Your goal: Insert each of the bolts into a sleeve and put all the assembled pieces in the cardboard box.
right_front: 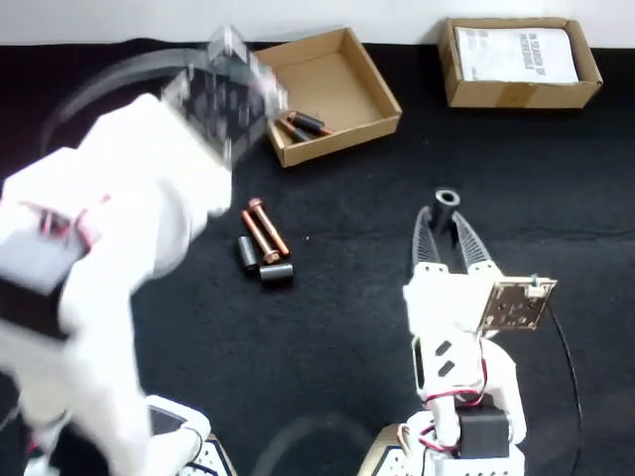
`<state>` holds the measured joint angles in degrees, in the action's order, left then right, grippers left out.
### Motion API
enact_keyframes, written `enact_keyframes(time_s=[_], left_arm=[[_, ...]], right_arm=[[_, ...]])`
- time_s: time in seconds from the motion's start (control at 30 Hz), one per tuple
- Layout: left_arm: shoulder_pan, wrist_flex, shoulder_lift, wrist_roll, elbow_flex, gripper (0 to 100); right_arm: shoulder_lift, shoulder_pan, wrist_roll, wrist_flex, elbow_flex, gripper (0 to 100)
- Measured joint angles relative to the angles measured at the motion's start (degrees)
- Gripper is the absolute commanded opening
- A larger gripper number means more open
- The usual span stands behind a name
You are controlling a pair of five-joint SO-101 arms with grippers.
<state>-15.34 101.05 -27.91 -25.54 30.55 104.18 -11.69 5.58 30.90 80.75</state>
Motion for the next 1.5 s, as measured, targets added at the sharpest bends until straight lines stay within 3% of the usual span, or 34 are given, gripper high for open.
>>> enact_keyframes(time_s=[0.13, 0.23, 0.5, 0.6, 1.03, 1.5], left_arm=[[-5.2, -3.7, -7.0, 1.3, -14.5, 1], [-6.6, -11.2, -8.4, 7.2, -22.4, 1], [-6.8, -33.6, -5.6, 34.3, -28.6, 1], [-6.9, -40.6, -4.5, 39.9, -28.6, 1], [-19.6, -50.3, -1.1, 42.2, -28.7, 1], [-21.4, -50.3, -0.9, 42.2, -28.7, 1]], right_arm=[[0.0, -6.1, 0.0, 0.4, -3.7, 0.8], [0.1, -11.9, 0.0, 4.7, -6.6, 0.8], [0.1, -17.2, 0.0, 14.4, -8.0, 0.8], [0.1, -17.4, 0.0, 14.5, -8.0, 0.8], [0.1, -17.4, 0.0, 14.5, -8.0, 0.8], [0.1, -17.2, 0.0, 14.5, -8.0, 0.8]])
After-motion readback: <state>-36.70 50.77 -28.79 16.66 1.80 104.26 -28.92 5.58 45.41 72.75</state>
